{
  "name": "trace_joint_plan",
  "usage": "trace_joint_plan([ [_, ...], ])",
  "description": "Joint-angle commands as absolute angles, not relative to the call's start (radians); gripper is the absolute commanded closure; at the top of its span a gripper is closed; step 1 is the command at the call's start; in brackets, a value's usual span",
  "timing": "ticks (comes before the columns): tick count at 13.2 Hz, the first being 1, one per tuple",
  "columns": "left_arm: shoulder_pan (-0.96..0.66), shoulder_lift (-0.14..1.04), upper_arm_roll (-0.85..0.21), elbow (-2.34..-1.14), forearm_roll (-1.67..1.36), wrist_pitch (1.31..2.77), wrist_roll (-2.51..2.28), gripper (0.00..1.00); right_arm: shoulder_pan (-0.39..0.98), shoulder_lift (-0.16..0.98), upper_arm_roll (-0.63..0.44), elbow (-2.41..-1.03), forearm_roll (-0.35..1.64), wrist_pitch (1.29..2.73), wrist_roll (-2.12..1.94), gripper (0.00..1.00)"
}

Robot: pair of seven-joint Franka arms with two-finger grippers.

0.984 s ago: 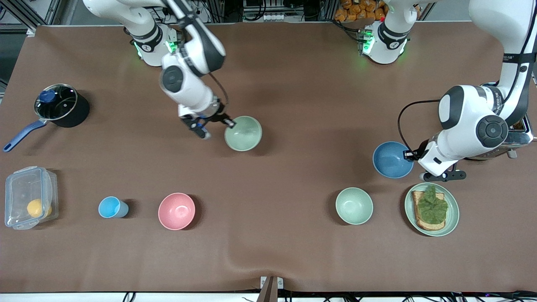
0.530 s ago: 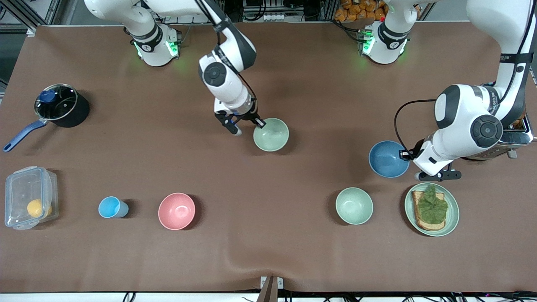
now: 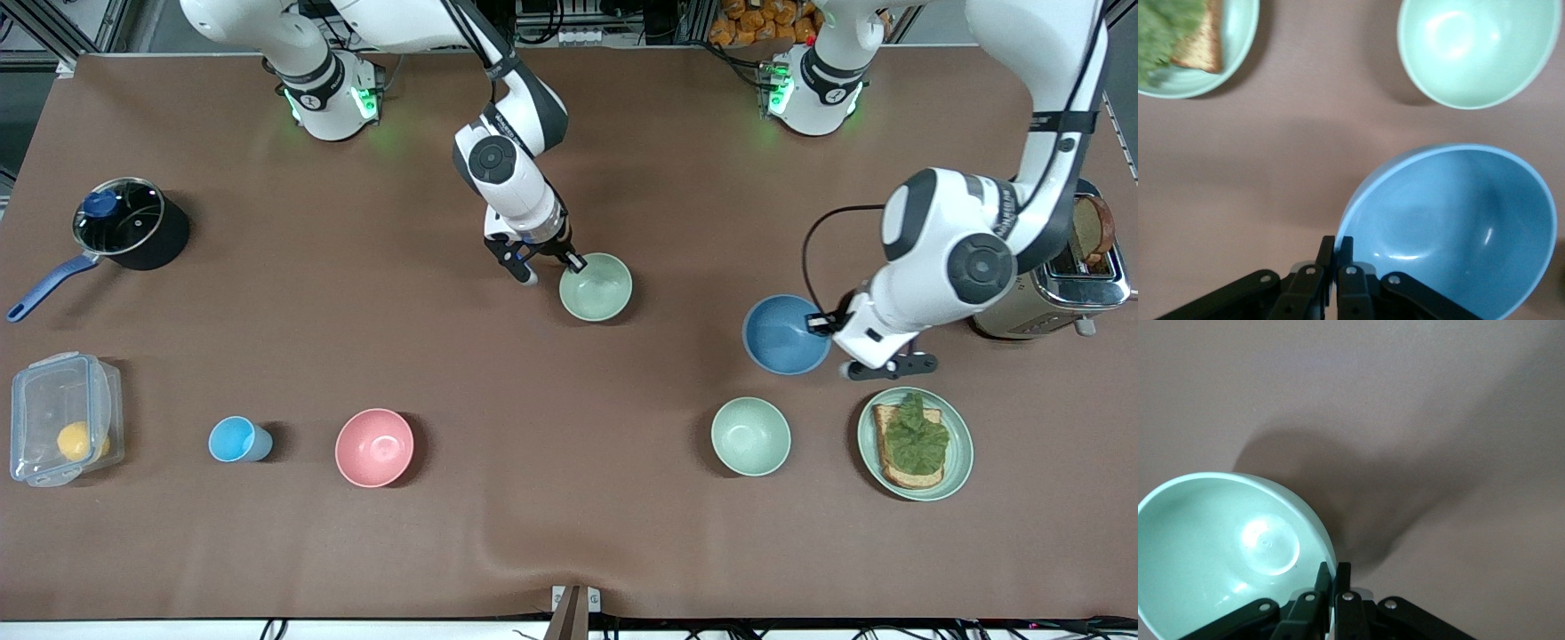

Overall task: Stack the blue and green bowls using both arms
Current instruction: 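Carry the green bowl with the right gripper toward the table middle, then carry the blue bowl with the left gripper over the green bowl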

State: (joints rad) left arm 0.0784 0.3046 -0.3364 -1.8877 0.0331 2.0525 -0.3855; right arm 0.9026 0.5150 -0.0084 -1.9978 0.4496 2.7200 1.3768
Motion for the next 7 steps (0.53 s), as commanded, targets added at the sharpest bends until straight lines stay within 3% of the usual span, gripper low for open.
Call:
trace_joint_plan([
  [1,0.086,0.301,-0.429,-1.884,0.041,2.022,-0.518,1.00,0.934,0.546,-0.026,-1.959,0.459,2.724,1.419,1.00],
  [2,0.086,0.299,-0.458,-1.885,0.041,2.022,-0.563,1.00,0.937,0.554,-0.028,-1.956,0.459,2.724,1.433,0.97],
  [3,0.089,0.299,-0.481,-1.885,0.041,2.022,-0.577,1.00,0.936,0.555,-0.028,-1.950,0.459,2.723,1.440,0.62],
  [4,0.092,0.292,-0.501,-1.893,0.040,2.022,-0.583,1.00,0.933,0.554,-0.028,-1.948,0.459,2.723,1.451,0.09],
  [5,0.092,0.287,-0.521,-1.899,0.026,2.023,-0.604,1.00,0.934,0.552,-0.031,-1.948,0.459,2.721,1.466,0.00],
  [7,0.092,0.273,-0.558,-1.901,0.012,2.023,-0.658,1.00,0.927,0.543,-0.035,-1.939,0.460,2.709,1.466,0.00],
])
